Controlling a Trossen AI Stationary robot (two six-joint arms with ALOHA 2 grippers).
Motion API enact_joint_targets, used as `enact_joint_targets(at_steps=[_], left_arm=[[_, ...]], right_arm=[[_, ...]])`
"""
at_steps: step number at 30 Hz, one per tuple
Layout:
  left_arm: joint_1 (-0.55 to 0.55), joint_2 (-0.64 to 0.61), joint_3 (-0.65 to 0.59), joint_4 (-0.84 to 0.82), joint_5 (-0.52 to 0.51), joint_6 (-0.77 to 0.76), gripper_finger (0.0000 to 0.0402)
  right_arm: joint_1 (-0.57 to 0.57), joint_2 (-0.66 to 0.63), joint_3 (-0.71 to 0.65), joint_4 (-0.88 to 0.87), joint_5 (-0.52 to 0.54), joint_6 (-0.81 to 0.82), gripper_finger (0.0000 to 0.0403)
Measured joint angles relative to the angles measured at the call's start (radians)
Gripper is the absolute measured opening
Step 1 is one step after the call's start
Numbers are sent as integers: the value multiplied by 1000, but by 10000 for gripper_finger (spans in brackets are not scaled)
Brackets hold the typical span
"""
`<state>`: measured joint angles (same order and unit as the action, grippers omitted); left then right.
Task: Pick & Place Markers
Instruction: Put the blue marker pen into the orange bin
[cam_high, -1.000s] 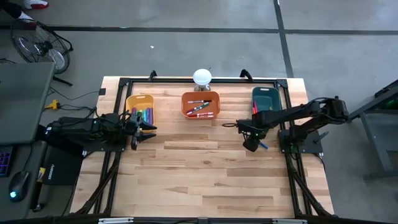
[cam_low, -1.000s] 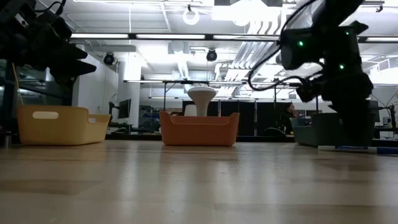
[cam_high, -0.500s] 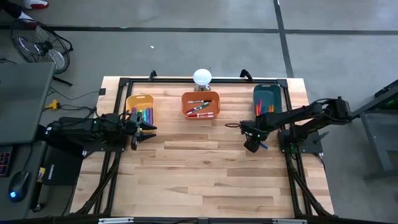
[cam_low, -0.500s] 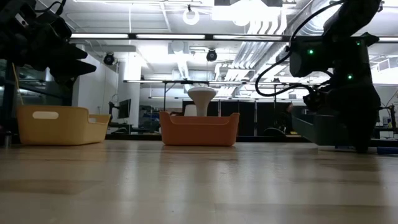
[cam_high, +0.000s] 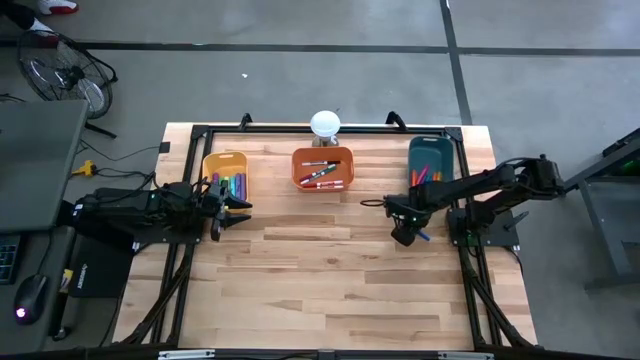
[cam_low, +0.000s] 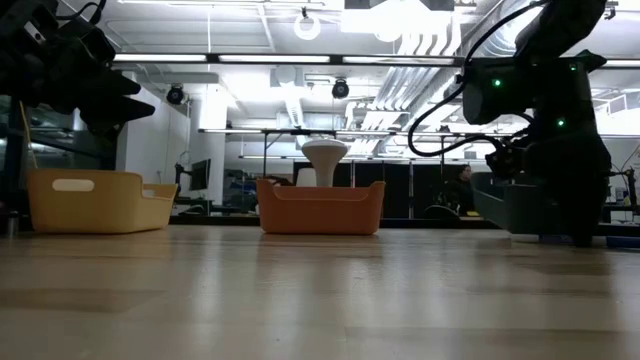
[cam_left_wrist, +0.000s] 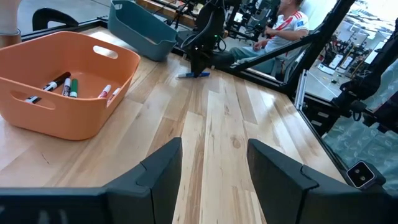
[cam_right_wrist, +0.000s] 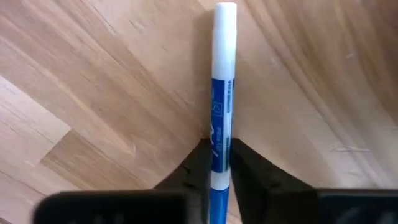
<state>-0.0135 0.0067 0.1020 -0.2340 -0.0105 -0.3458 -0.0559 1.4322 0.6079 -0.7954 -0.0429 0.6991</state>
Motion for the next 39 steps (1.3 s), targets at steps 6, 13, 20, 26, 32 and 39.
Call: enact_joint_targets(at_steps=[6,13,20,26,32,39], left_arm=[[0,0,0,0,0,0,178],[0,0,0,0,0,0,178],[0,0,0,0,0,0,178],[0,0,0,0,0,0,178],[0,0,0,0,0,0,178],[0,0,0,0,0,0,178]], right_arm=[[0,0,0,-11,4,20,19],[6,3,29,-56,11,31,18],[6,3,110,-149,32,3,17],[6,3,175,-220,46,0,17],[6,2,250,-281,57,-7,17],[6,2,397,-300,104,-60,17]])
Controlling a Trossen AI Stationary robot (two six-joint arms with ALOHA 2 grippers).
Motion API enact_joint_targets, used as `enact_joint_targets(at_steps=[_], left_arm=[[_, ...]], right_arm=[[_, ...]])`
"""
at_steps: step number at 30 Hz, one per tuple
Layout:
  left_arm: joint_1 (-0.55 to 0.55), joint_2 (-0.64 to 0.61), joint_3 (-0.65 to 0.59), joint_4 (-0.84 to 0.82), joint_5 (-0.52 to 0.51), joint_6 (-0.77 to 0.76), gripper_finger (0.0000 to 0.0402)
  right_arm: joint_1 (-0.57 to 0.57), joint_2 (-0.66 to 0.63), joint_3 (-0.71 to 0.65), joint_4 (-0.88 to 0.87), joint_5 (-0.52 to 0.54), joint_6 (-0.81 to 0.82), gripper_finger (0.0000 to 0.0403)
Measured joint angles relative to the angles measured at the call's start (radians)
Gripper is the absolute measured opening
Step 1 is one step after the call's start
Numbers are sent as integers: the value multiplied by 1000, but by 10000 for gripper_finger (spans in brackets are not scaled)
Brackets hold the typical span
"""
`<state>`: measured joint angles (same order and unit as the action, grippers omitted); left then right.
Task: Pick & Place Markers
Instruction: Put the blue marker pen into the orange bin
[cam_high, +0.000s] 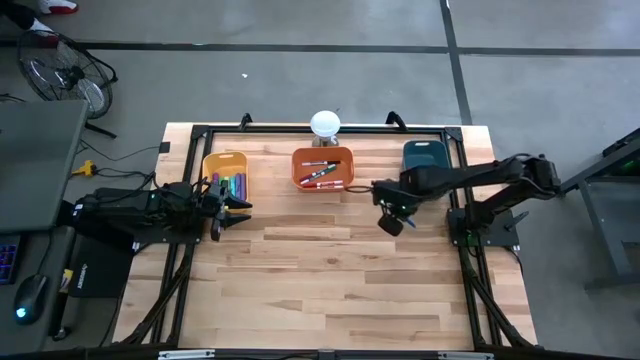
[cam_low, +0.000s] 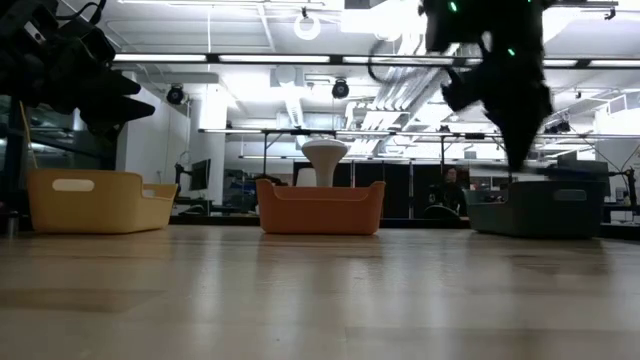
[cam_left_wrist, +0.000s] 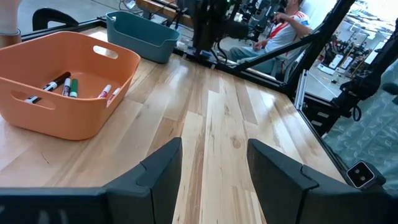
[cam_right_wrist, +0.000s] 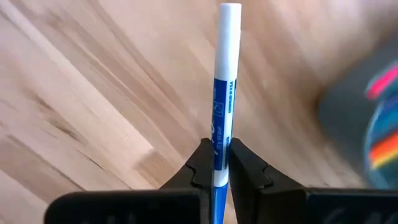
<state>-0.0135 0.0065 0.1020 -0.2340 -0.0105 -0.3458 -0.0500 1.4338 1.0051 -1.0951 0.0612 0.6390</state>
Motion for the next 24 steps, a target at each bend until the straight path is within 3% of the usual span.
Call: enact_joint_targets(at_steps=[6,14,24], left_arm=[[0,0,0,0,0,0,178],[0,0,0,0,0,0,178],[0,0,0,0,0,0,178]], right_arm=[[-42,-1,150,94,42,-132,17],[-147,39,289,180,10,-302,15],[-210,270,561,202,-28,-598,15]])
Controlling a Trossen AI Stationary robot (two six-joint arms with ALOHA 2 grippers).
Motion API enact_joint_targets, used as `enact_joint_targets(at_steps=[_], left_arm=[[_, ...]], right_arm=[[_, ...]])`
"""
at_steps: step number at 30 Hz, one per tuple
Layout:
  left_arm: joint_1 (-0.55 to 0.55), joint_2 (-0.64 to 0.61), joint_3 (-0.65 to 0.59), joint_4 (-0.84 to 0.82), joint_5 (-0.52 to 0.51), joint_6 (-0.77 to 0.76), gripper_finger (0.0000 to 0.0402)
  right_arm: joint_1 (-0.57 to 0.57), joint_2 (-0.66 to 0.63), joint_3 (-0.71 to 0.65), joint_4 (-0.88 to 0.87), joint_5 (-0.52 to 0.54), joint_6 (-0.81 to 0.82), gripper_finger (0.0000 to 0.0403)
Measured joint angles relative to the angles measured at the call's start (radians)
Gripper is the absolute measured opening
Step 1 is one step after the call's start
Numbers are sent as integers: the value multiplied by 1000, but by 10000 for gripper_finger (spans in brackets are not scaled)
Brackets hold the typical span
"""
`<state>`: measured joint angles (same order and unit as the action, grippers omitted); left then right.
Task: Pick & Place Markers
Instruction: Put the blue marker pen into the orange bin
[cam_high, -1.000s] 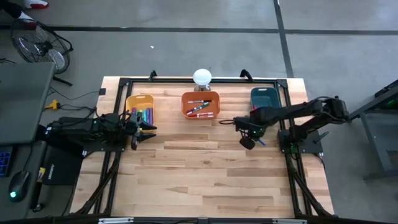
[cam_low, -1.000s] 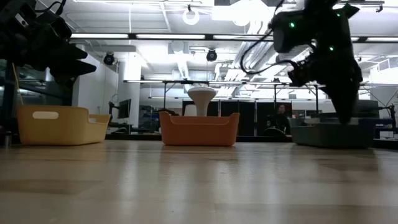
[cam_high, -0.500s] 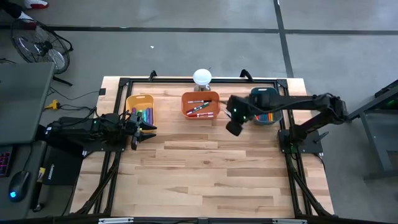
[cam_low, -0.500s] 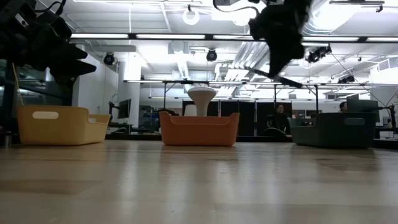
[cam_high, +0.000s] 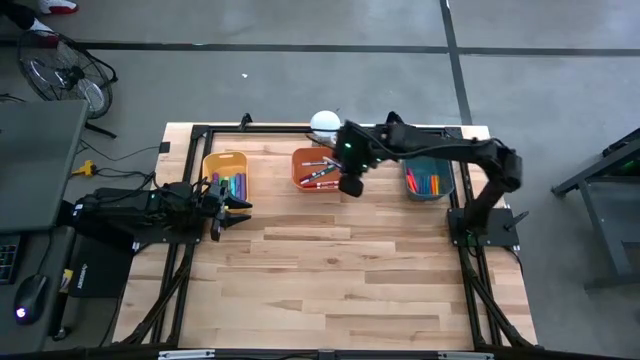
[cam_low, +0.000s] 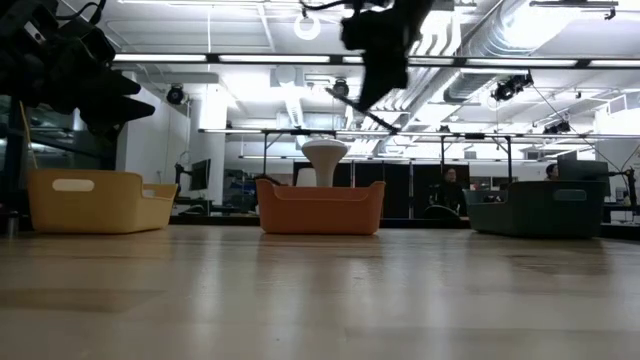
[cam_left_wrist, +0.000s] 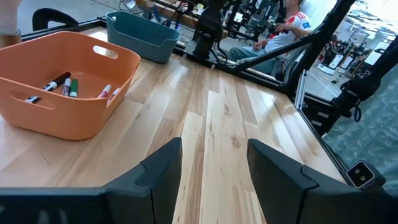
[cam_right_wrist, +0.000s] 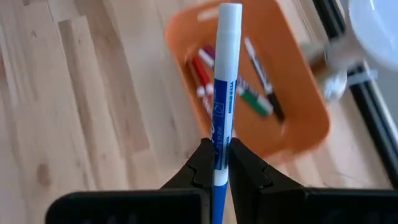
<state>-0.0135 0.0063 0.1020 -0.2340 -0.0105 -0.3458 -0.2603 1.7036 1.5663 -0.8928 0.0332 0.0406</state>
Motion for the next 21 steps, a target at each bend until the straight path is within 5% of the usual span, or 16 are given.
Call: enact_joint_targets(at_steps=[10,21], left_arm=[[0,0,0,0,0,0,178],[0,0,0,0,0,0,178]], right_arm=[[-68,256,262,-7,-68,-236,15],[-126,423,294,-25,-131,-337,15]])
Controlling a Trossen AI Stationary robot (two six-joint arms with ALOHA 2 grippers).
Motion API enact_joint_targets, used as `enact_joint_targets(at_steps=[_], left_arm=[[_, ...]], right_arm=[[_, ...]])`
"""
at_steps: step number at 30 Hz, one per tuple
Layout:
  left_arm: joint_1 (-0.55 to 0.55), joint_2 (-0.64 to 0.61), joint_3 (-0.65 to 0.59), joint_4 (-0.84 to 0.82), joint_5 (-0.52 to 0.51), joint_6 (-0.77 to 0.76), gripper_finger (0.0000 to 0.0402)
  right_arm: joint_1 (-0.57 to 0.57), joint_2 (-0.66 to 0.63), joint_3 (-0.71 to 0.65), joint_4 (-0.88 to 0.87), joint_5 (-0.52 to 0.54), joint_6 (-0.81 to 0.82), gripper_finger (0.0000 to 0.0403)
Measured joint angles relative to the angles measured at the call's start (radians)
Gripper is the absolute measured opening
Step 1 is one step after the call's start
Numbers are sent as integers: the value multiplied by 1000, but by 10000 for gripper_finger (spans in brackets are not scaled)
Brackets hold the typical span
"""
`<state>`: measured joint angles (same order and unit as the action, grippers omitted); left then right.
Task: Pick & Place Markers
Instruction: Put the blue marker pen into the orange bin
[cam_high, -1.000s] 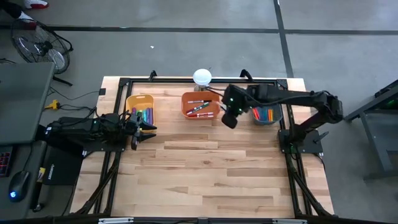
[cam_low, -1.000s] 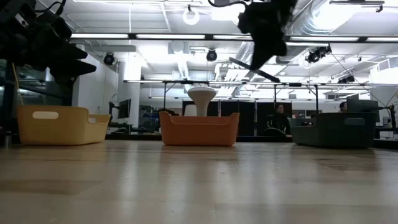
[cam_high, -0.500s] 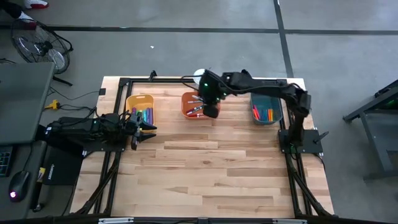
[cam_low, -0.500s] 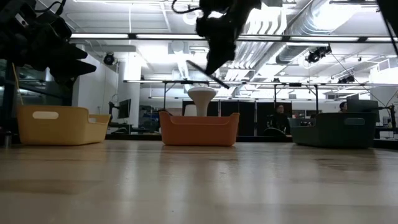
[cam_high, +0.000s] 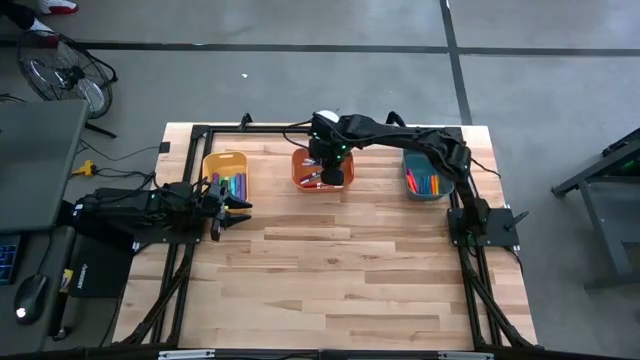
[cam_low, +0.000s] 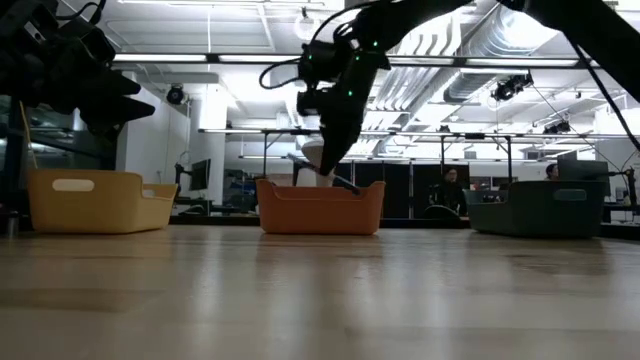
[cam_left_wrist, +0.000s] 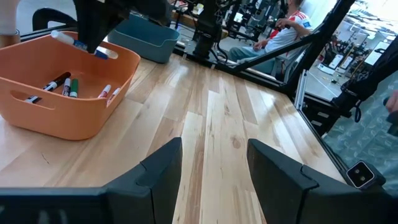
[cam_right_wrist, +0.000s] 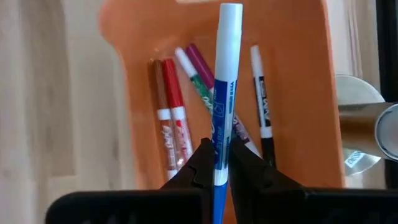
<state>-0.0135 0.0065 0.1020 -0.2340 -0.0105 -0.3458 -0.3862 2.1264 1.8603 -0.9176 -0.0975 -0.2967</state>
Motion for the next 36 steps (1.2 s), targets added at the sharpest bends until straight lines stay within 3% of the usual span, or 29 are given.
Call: enact_joint_targets(at_steps=[29,36], left_arm=[[0,0,0,0,0,0,178],[0,0,0,0,0,0,178]], right_arm=[[33,40,-9,-32,4,-24,15],[35,41,-10,-31,18,-20,53]])
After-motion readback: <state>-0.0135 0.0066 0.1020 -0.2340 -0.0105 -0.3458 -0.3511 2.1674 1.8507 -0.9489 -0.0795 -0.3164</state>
